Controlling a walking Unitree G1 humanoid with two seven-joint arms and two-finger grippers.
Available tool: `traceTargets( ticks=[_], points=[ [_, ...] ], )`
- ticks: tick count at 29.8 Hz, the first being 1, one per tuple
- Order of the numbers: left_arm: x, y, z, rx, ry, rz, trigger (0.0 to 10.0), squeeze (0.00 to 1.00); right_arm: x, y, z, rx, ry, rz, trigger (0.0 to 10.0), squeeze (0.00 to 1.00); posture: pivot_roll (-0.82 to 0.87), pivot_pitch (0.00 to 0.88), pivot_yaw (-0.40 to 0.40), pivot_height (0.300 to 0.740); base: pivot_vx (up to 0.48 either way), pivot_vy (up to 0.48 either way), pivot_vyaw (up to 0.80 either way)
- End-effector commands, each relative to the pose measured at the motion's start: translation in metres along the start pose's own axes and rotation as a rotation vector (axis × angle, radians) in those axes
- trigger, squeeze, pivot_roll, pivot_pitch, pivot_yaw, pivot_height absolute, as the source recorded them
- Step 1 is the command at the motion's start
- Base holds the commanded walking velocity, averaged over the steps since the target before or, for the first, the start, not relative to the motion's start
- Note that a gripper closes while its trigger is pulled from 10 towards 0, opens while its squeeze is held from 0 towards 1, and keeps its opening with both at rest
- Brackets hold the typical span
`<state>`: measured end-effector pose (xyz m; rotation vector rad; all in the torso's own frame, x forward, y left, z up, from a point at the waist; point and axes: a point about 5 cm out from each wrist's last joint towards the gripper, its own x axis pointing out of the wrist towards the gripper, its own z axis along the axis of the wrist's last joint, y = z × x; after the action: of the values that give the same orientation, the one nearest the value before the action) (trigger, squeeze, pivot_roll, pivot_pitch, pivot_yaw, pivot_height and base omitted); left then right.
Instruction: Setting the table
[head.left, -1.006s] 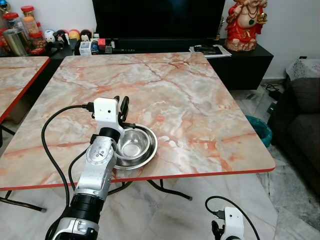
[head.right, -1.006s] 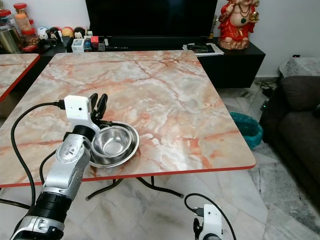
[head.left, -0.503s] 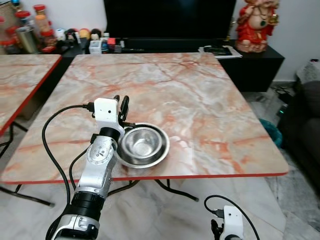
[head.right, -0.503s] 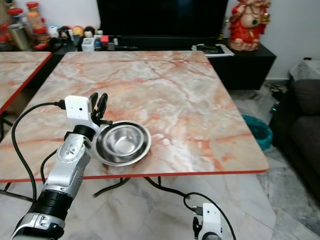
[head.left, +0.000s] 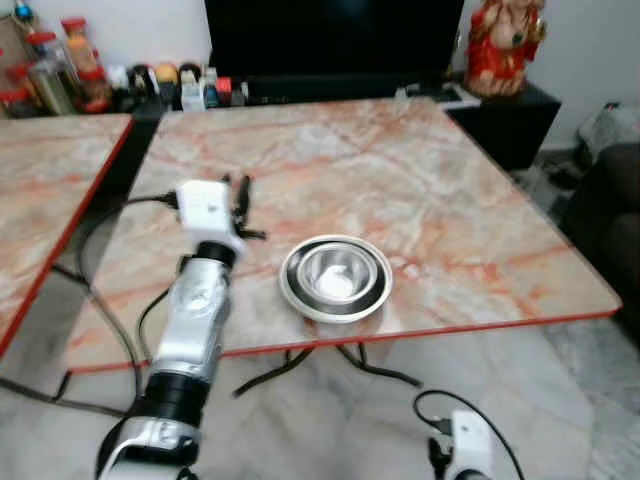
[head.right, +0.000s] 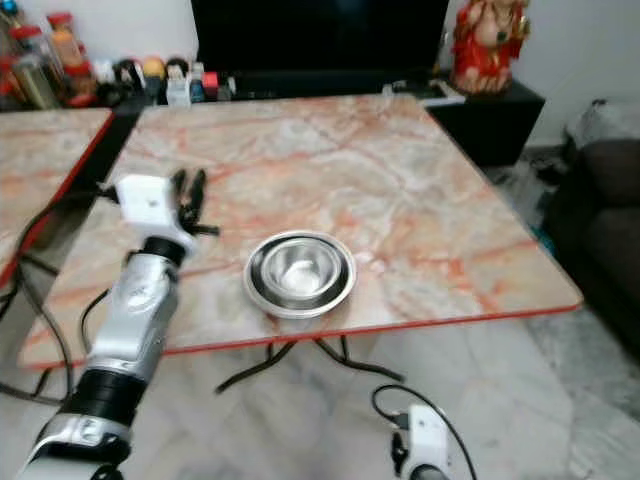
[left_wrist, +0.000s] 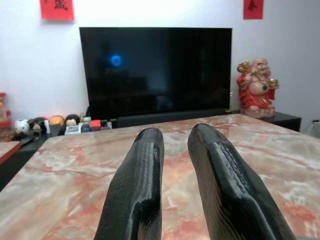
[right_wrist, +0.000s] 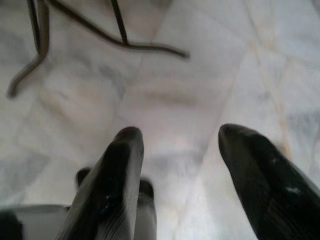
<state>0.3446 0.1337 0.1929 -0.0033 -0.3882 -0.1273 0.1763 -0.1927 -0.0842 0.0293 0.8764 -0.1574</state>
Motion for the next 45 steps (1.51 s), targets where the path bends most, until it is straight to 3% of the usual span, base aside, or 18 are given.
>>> traceTargets(
  ticks=[1, 15, 32, 45],
  points=[
    [0.004, 0.006, 0.008, 0.028, -0.028, 0.01, 10.0, 0.0, 0.001, 0.005, 0.004, 0.016, -0.016, 0.006, 10.0, 0.0, 0.02, 0.0, -0.001, 0.736, 0.0, 0.48, 0.0],
    [0.002, 0.012, 0.01, 0.043, -0.028, 0.024, 10.0, 0.0, 0.001, 0.005, 0.005, 0.032, -0.022, 0.006, 10.0, 0.0, 0.02, 0.0, -0.004, 0.736, 0.0, 0.48, 0.0],
    [-0.026, 0.039, -0.013, 0.094, 0.09, 0.071, 10.0, 0.0, 0.0, 0.009, 0.002, 0.03, -0.013, 0.012, 10.0, 0.0, 0.03, 0.0, -0.004, 0.736, 0.0, 0.48, 0.0],
    [-0.025, 0.038, -0.01, 0.092, 0.086, 0.07, 10.0, 0.0, 0.001, 0.01, 0.004, 0.027, -0.017, 0.019, 10.0, 0.0, 0.04, 0.0, -0.006, 0.736, 0.0, 0.48, 0.0]
  ],
)
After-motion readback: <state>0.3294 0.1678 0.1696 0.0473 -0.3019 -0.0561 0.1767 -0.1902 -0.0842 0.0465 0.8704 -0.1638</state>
